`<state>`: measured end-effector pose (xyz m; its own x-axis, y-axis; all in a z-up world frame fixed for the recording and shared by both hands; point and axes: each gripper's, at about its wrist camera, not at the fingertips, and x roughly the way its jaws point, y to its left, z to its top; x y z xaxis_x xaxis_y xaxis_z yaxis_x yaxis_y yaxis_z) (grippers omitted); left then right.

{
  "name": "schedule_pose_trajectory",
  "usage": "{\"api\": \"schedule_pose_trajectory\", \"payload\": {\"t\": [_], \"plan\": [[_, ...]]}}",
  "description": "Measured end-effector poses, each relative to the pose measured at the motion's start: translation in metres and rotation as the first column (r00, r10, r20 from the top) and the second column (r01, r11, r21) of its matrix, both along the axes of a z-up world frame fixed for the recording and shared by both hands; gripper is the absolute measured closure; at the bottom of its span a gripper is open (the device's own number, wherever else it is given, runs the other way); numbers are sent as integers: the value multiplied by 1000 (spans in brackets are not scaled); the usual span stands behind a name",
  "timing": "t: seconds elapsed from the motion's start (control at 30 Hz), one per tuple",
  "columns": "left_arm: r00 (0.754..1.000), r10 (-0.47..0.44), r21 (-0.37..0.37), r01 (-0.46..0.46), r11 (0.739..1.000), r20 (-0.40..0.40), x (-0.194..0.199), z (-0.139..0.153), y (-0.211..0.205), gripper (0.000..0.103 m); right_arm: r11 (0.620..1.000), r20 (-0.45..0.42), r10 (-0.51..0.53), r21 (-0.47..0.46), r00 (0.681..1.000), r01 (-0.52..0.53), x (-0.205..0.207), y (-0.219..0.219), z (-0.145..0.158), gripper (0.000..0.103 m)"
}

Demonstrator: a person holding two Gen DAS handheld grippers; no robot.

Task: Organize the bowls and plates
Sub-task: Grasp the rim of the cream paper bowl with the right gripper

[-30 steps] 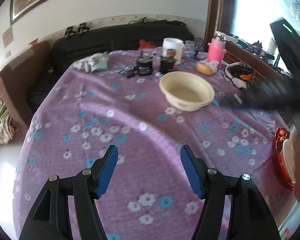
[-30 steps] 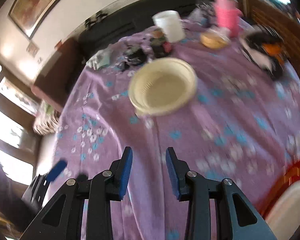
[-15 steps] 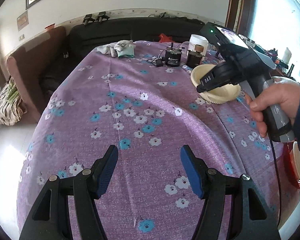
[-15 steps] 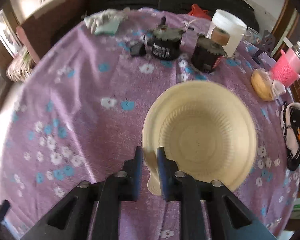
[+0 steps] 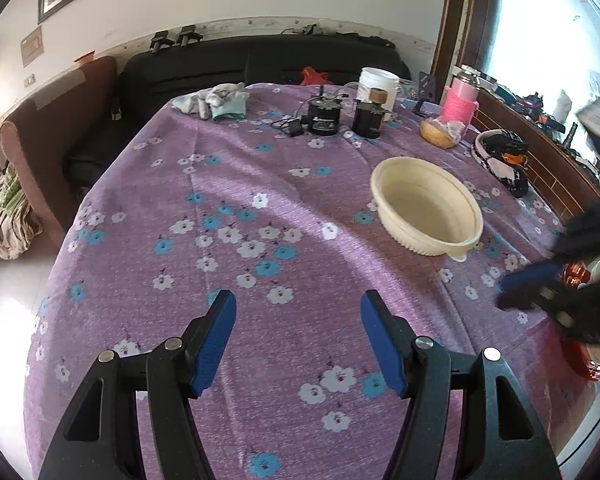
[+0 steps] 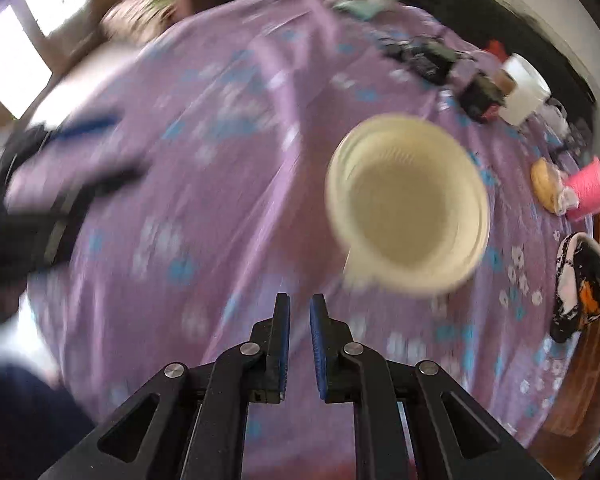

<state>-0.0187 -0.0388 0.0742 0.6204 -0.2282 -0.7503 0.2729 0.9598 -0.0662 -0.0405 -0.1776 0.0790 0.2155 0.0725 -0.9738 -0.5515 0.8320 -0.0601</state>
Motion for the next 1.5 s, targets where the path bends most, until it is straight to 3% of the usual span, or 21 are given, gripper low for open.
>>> {"api": "schedule_pose_trajectory", "payload": {"t": [0.03,0.1,0.2,0.3,0.4,0.47,0.53,0.57,0.67,0.73,0.9,0.93,0.97,1.0,1.07,1.13,1.2,1.27,1.33,1.5], "plan": [[1000,-6,-1,6,1000,0,0,1,-3,39,1000,17,-2,-3,1000,2,-10,-5,5,90],[1000,-19,-1,19,1000,2,3,3,-9,39,993,23,-94,77,995,92,-21,-28,16,90],[998,-62,11,61,998,13,14,11,-23,39,916,6,-307,274,952,293,-25,-72,30,90],[991,-132,-42,131,990,-23,40,23,-37,39,766,-48,-506,435,861,474,-20,-110,34,89],[977,-205,-61,201,978,-57,83,31,-52,39,600,-158,-617,540,771,590,-13,-127,24,89],[949,-290,-81,282,956,-120,119,30,-66,39,483,-238,-658,595,715,642,-13,-131,15,89],[944,-307,-44,304,952,-118,143,28,-77,39,412,-286,-681,612,674,675,-13,-130,9,89],[916,-367,-56,363,930,-163,161,22,-88,39,396,-299,-687,611,662,686,-12,-127,7,89],[878,-423,-86,414,906,-226,196,6,-109,39,384,-305,-697,605,649,697,-13,-124,1,89],[839,-462,-103,453,886,-287,215,-11,-127,39,391,-298,-702,598,647,700,-15,-123,1,89],[787,-499,-118,493,862,-363,237,-44,-159,39,404,-276,-727,568,628,717,-23,-130,0,89],[776,-511,-123,504,855,-370,236,-49,-165,44,400,-279,-731,564,622,723,-24,-133,-1,88],[761,-530,-140,519,843,-373,234,-53,-170,65,391,-286,-736,561,614,730,-25,-135,-2,87],[755,-538,-148,524,839,-375,232,-54,-172,72,385,-292,-739,558,608,735,-26,-136,-3,87],[762,-535,-138,524,841,-366,224,-54,-174,83,381,-296,-741,553,602,741,-27,-137,-4,85],[775,-519,-119,513,850,-360,214,-51,-173,86,371,-306,-742,553,596,746,-27,-137,-6,84],[792,-491,-113,485,867,-362,203,-49,-165,87,367,-312,-743,549,591,751,-22,-135,-9,83],[829,-437,-81,438,895,-350,184,-46,-152,87,351,-320,-751,547,577,760,-17,-135,-12,82],[841,-416,-115,403,908,-346,168,-44,-137,87,326,-341,-758,540,556,776,-13,-136,-18,82],[886,-366,-78,359,930,-284,137,-37,-117,80,280,-357,-789,515,500,810,-9,-145,-31,82]]}}
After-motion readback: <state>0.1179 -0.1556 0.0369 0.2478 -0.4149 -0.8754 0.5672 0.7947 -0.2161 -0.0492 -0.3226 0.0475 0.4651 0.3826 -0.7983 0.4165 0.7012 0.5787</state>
